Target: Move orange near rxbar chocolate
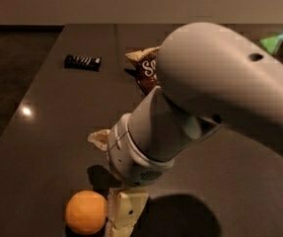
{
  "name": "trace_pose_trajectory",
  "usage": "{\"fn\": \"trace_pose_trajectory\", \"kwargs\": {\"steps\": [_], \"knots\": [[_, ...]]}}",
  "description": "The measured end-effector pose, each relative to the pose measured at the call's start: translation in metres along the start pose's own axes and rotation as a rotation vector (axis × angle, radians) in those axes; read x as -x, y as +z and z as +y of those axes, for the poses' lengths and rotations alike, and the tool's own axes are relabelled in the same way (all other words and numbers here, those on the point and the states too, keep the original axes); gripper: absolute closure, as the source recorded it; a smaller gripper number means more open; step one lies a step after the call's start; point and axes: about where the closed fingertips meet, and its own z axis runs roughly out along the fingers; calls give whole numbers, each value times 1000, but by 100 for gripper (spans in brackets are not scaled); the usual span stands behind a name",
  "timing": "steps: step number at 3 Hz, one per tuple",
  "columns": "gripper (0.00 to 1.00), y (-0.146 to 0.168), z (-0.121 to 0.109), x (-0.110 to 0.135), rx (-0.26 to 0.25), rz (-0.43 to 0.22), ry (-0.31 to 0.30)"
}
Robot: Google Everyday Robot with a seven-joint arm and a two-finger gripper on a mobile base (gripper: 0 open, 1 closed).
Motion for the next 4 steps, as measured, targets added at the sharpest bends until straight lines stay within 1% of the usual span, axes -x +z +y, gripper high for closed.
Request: {"fn": "trace_pose_trajectory", "kwargs": {"steps": [1, 2, 3, 4], "knots": [[0, 20, 3, 3, 23, 12, -16], [0, 32, 9, 1, 44, 18, -26], [15, 40, 12, -1, 59, 28, -35], [38, 41, 12, -3, 70, 39, -41]]}}
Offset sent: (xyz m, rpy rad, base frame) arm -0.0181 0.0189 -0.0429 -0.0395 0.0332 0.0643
